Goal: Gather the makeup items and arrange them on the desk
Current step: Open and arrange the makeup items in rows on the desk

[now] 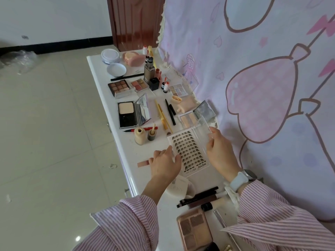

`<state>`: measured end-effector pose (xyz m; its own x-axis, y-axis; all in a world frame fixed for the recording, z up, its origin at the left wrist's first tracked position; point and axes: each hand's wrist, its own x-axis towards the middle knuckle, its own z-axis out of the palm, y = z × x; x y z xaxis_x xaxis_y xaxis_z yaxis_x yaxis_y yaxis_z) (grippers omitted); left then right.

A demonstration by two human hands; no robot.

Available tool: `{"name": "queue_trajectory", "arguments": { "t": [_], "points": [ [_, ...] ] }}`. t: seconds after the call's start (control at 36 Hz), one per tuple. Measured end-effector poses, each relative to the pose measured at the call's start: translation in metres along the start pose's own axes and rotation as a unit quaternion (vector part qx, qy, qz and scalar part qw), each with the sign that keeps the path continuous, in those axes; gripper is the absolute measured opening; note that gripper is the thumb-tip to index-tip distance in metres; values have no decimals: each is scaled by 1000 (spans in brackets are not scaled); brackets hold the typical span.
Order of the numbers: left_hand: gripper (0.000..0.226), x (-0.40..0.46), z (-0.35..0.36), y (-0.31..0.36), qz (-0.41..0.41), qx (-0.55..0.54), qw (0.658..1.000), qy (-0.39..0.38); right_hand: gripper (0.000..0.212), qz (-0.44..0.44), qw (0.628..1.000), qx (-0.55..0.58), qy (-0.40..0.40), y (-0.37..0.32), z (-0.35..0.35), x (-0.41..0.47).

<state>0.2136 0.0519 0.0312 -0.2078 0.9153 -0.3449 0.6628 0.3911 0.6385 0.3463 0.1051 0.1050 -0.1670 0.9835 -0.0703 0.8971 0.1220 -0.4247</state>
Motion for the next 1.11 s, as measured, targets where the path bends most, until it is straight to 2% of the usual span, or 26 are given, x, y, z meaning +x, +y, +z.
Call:
{"name": "queue_trajectory", "arguments": {
  "t": [0.33, 0.44, 0.56, 0.64, 0.75, 0.89, 1.0, 1.11],
  "points": [
    [48, -8, 1, -2, 25, 38, 999, -2, 39, 40, 999, 30, -8, 11, -1, 6],
    [48, -9, 0, -1, 50, 53, 997, 6, 41, 44, 999, 7, 8, 19, -2, 9],
    [48, -9, 0, 2, 69, 38, 997, 24, 42, 9, 999, -37, 32, 27, -2, 9],
    [53, -8, -2, 7, 89, 24, 995, 46, 40, 25, 999, 27, 16, 28, -4, 3],
    [56, -2, -4, 19, 126, -14, 992, 28, 33, 67, 989, 130, 18, 36, -7, -3],
    [55, 9, -3, 41, 159, -85, 984, 10, 32, 87, 986, 142, -13, 47, -7, -4],
    [52, 19, -2, 50, 162, -103, 981, 9, 34, 104, 967, 222, -75, 48, -4, -8],
    [57, 23, -2, 51, 148, -107, 983, 25, 37, 100, 980, 134, -108, 56, 3, -7]
  ]
}}
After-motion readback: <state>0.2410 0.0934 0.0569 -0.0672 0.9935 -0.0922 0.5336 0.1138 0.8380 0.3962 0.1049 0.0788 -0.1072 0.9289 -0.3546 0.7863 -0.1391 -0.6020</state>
